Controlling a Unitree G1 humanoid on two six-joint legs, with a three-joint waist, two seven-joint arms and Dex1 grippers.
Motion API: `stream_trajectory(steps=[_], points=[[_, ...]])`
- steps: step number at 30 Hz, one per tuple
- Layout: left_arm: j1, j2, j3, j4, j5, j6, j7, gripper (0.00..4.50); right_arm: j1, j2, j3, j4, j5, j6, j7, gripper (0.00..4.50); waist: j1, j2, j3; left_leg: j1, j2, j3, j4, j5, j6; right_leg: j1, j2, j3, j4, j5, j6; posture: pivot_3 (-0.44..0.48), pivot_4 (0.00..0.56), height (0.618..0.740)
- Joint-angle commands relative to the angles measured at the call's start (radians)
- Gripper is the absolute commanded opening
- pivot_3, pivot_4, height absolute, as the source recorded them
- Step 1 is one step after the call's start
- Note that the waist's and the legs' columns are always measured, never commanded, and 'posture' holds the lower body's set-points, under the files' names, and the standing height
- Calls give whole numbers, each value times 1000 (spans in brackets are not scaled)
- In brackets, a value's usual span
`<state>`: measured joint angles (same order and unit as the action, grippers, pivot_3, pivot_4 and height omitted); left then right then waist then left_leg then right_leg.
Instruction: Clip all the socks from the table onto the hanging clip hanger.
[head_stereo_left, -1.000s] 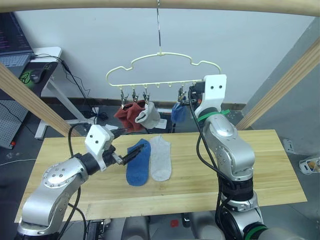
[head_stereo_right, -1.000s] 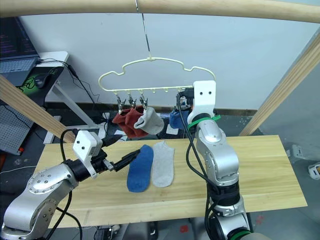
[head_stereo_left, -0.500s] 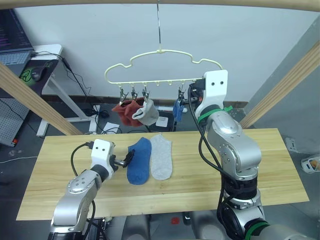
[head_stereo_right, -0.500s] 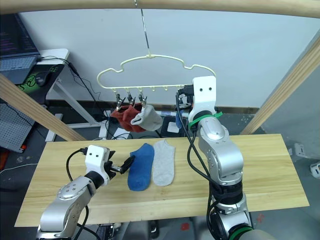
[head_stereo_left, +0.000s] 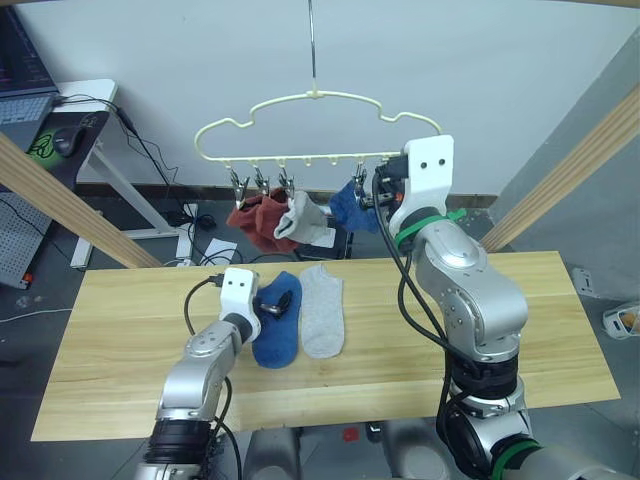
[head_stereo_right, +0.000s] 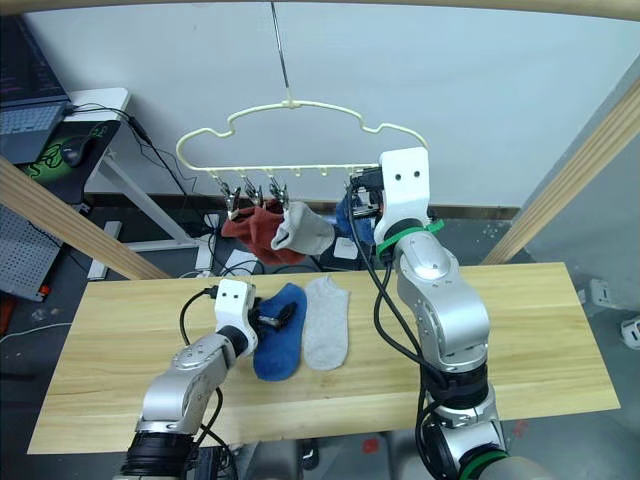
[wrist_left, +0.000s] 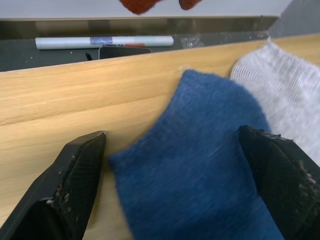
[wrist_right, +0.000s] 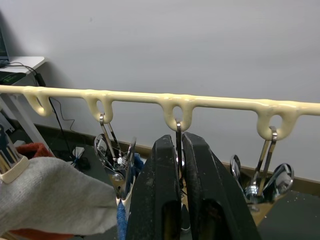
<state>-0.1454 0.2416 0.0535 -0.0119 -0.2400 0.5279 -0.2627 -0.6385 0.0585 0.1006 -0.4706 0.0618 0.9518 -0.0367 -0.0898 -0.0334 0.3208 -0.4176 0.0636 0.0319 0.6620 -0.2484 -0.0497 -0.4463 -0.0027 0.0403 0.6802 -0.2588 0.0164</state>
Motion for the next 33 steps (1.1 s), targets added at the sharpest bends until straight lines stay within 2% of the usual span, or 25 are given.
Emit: stream_trajectory(steps=[1, 2, 5, 9, 16, 21, 27, 33], points=[[20, -29, 5, -15, -20, 85, 24, 4500, 0, 7, 4, -51, 5, -1, 3, 7, 0, 0, 0, 0, 0, 0, 0, 0, 0, 0, 0, 0, 0, 0, 0, -182, 385, 735], [21, -35, 5, -19, -24, 104, 26, 4500, -1, 9, 2, -51, 6, -1, 2, 7, 0, 0, 0, 0, 0, 0, 0, 0, 0, 0, 0, 0, 0, 0, 0, -182, 384, 735], [22, -37, -2, -37, -20, 148, 27, 3911, -1, 16, -2, -49, 9, -2, 0, 0, -1, 1, 0, 0, 0, 0, 0, 0, 0, 0, 0, 0, 0, -2, 4, -180, 382, 735], [27, -26, -13, -60, -9, 173, 23, 2756, -2, 29, -7, -44, 12, -4, -4, 0, -1, 1, 1, 0, 0, 0, 0, 0, 0, 0, 0, 0, 0, -2, 4, -177, 378, 735], [51, -7, 4, -91, 1, 171, 34, 1209, -4, 47, -10, -31, 8, -16, -11, 0, -1, 1, 1, 0, 0, 0, -1, 0, 0, 0, 0, 0, -1, -3, 4, -171, 372, 735], [68, 18, 30, -151, -41, 139, -25, 19, -8, 53, -12, -21, 7, -26, -13, 0, -2, 1, 1, 0, 1, 0, -2, 0, 0, 0, 0, 0, -1, -3, 5, -170, 368, 735], [36, 67, 38, -270, -146, 96, -184, 19, -9, 52, -19, -16, 7, -38, -12, 0, -1, 1, 4, -3, 1, 0, -2, 0, -1, -3, 0, 0, -1, -3, 4, -174, 358, 735], [-24, 147, -20, -385, -253, 71, -394, 19, -14, 49, -24, -18, 5, -45, -12, 0, -2, 1, 4, -6, 1, 1, -2, 0, -1, -5, -1, 0, -3, -2, 4, -190, 342, 735]])
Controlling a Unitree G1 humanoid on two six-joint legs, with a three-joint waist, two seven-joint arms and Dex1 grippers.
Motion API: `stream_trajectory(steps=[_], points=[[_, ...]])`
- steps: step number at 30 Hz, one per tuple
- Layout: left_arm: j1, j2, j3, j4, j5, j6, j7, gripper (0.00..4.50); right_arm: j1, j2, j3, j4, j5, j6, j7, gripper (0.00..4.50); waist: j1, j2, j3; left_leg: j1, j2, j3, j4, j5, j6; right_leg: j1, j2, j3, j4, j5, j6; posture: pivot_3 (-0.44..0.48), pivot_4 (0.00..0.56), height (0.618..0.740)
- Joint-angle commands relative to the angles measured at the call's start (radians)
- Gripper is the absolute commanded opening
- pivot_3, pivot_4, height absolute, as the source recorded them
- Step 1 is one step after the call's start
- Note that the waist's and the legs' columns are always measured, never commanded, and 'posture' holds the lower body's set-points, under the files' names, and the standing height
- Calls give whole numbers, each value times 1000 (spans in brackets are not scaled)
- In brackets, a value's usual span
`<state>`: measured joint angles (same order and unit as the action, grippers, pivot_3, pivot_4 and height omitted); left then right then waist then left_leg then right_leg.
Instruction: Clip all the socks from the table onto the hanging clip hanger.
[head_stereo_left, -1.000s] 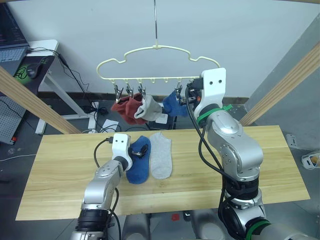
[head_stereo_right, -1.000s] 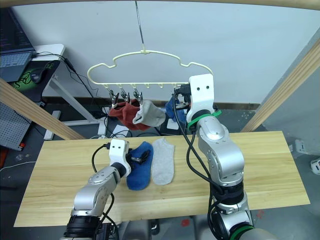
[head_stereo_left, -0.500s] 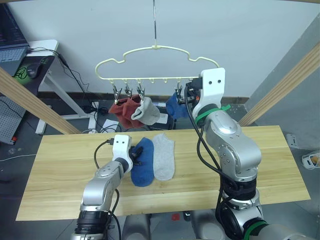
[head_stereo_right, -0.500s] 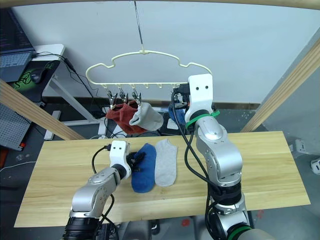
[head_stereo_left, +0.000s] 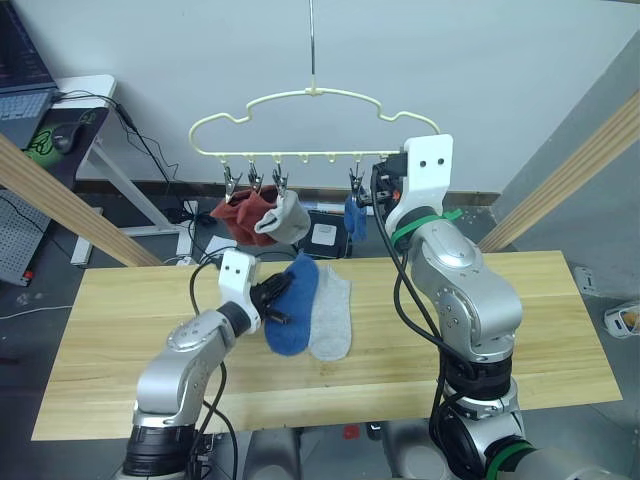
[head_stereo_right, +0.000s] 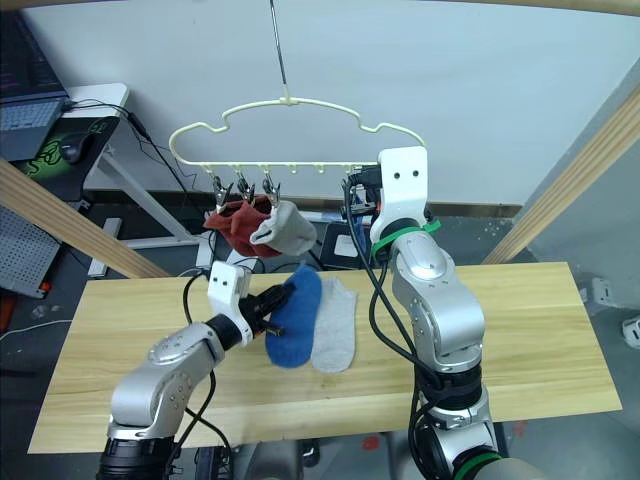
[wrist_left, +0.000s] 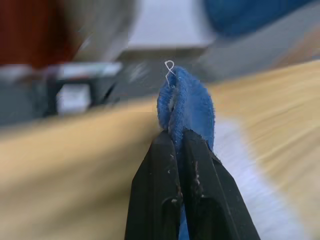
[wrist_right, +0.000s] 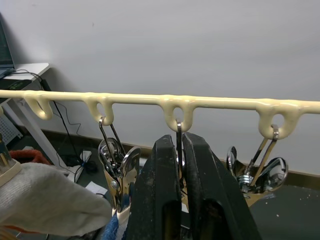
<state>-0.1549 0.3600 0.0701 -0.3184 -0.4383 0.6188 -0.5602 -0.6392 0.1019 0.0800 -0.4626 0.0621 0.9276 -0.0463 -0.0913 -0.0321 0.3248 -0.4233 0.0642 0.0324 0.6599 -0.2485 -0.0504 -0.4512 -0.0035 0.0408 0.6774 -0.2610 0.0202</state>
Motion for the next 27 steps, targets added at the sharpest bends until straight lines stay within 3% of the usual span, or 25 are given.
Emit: stream_trajectory(steps=[1, 8, 15, 27], points=[[-23, 44, -52, -90, -62, -24, -128, 19, -14, 5, -5, -27, 4, -21, -2, 0, -2, 0, 0, 0, 0, 0, 0, 0, 0, 0, 0, 0, 0, 0, 0, -194, 339, 735], [-100, 91, -167, -49, -1, -144, -244, 19, -23, -1, -14, -58, 11, 4, 3, 0, -12, 0, 0, -3, 0, 0, 0, 0, 0, -4, 0, 0, 0, 0, -1, -217, 323, 735], [-255, -30, -225, 177, 123, -327, -194, 19, -34, -19, -37, -106, 41, 75, 27, 0, -24, 0, 0, -7, -2, -1, 2, 0, 0, -6, 0, -1, 0, 2, -3, -244, 312, 735], [-399, -200, -193, 454, 212, -479, -56, 19, -42, -34, -52, -145, 80, 156, 41, 0, -37, 0, 0, -8, -2, -1, 2, 0, 0, -6, 0, -2, 0, 2, -3, -259, 311, 735]])
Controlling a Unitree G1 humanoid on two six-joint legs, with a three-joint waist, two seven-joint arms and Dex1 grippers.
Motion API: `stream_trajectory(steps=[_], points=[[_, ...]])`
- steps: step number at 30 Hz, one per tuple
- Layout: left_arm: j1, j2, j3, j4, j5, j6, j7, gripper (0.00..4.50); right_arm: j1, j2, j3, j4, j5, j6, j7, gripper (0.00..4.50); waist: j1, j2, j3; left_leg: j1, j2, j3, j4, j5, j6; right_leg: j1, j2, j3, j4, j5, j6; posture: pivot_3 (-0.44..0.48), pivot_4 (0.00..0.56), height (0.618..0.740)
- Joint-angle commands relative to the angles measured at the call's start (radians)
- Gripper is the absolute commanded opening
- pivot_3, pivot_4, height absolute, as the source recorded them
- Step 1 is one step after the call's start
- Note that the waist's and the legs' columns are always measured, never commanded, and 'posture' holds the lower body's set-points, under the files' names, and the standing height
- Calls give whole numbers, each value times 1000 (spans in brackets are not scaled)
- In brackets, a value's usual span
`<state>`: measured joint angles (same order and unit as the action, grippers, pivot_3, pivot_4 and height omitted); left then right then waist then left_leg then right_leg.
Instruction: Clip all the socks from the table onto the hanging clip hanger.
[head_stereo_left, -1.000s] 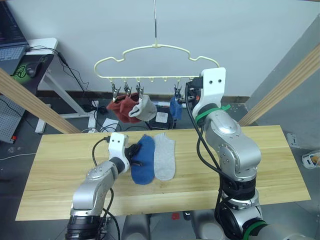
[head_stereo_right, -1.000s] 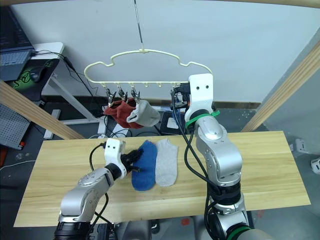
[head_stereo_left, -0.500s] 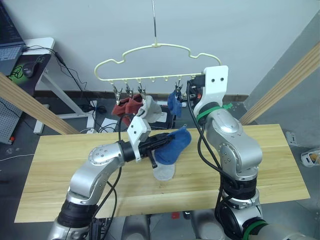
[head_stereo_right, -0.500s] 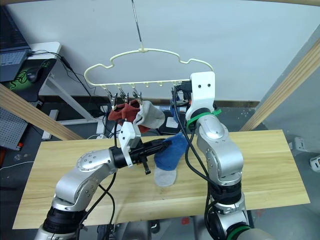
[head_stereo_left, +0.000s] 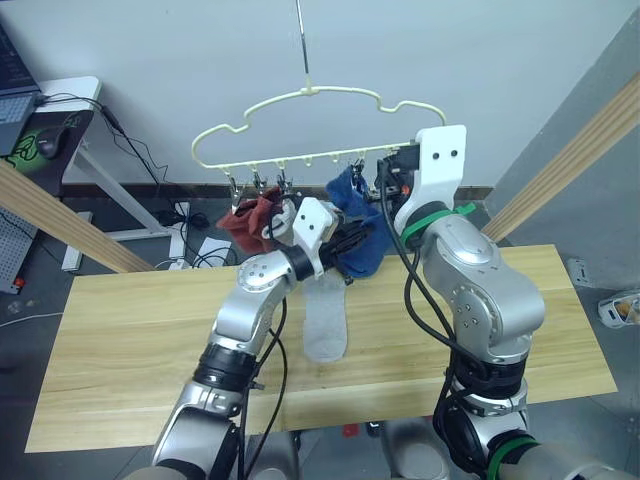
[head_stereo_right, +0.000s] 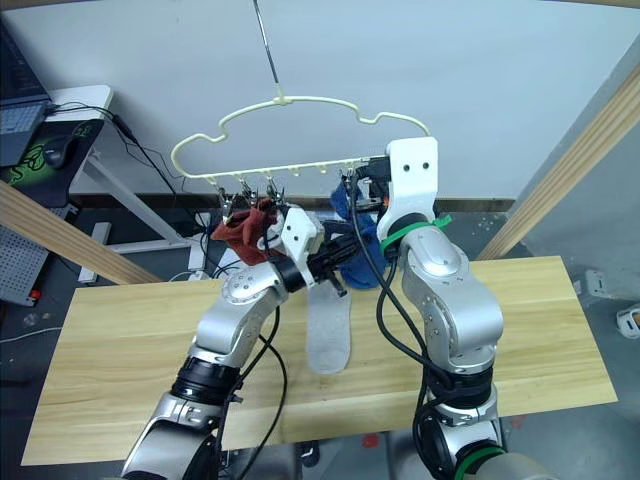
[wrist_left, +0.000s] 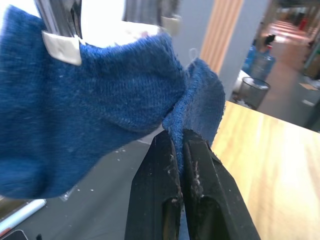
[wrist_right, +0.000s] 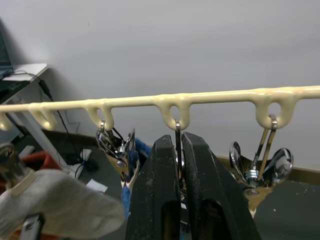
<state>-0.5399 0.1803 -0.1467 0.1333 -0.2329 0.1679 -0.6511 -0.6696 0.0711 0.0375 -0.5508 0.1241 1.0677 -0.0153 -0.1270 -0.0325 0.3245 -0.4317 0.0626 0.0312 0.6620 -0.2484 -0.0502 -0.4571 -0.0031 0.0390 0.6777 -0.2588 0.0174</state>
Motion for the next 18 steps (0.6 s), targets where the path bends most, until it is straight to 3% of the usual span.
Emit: stream_trajectory(steps=[1, 18], points=[[-15, -25, 30, 5, 5, -29, 43, 19, -11, -6, -10, -60, 21, 21, 10, 0, -3, 0, 0, 0, 0, 0, 0, 0, 0, 0, 0, 0, 0, 0, 0, -261, 311, 735], [40, -34, 24, -115, -77, -12, -53, 19, -2, -68, 2, -58, 25, 3, 25, 0, -12, 0, 0, 0, 0, 0, 1, 0, 0, 0, 0, 0, 1, 0, 0, -261, 298, 735]])
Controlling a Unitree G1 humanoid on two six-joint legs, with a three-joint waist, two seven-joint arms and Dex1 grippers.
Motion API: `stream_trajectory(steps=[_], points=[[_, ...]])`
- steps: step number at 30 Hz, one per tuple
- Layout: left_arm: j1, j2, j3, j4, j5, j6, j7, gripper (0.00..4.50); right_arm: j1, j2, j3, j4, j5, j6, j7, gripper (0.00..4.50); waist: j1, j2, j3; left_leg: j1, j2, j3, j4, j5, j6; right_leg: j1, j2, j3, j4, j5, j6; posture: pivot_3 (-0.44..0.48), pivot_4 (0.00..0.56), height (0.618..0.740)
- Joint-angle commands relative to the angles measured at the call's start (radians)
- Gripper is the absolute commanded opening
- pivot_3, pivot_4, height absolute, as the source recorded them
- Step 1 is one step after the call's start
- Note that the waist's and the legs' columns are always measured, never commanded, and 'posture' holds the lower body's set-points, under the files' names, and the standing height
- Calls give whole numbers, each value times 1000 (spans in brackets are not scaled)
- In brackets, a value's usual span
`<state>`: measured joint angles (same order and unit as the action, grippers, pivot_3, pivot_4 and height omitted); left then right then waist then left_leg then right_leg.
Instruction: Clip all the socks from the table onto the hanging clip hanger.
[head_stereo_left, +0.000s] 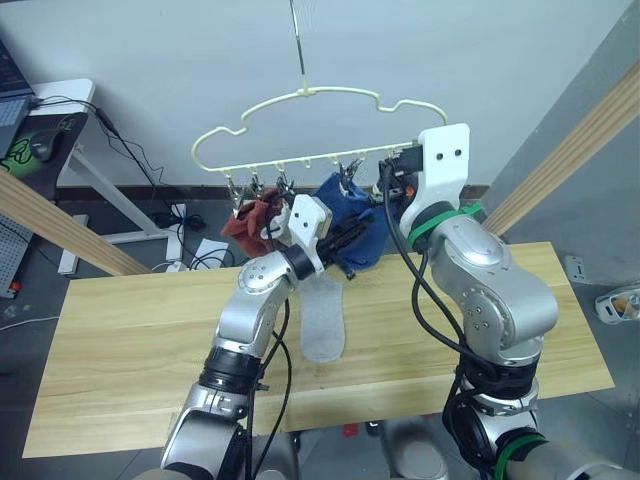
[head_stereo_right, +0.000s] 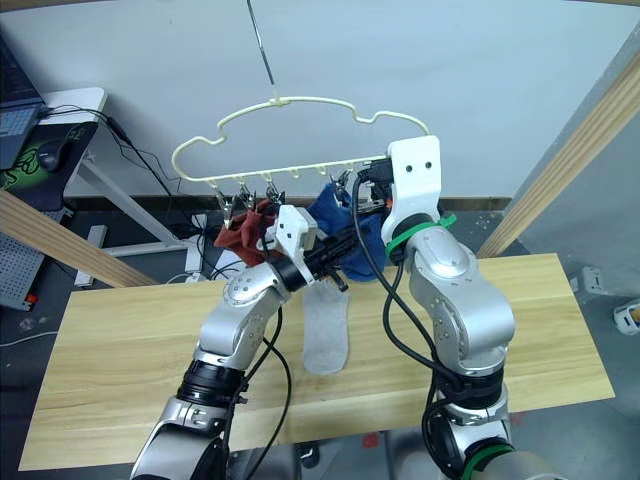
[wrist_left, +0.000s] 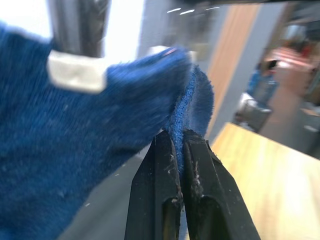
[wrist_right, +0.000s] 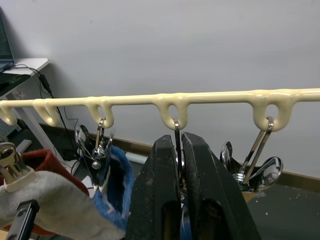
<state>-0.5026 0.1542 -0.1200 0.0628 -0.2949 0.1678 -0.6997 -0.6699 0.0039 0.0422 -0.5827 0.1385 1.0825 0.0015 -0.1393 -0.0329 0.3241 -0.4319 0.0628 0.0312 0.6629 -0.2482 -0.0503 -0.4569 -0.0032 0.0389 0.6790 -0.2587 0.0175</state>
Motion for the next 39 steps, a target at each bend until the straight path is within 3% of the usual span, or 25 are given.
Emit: stream_trajectory(steps=[1, 12, 39], points=[[-4, -11, 7, -33, -14, -13, 5, 19, -4, -1, -7, -27, 16, -6, 12, 0, 0, 0, 0, 0, 0, 0, 0, 0, 0, 0, 0, 0, 0, 0, 0, -261, 297, 735], [-37, -9, 53, 11, -32, -15, 16, 19, -17, -30, -42, -23, 43, 21, 43, 0, 0, 0, 0, 0, 0, 0, 1, 0, 0, 0, 0, 0, 1, 0, 0, -265, 298, 735], [-36, -41, 39, 26, 55, -146, 117, 19, -47, -43, -51, -25, 77, 148, 34, 0, 0, 0, -2, 0, 0, -1, 2, 0, 1, 1, -1, -1, 2, 1, 1, -258, 294, 735]])
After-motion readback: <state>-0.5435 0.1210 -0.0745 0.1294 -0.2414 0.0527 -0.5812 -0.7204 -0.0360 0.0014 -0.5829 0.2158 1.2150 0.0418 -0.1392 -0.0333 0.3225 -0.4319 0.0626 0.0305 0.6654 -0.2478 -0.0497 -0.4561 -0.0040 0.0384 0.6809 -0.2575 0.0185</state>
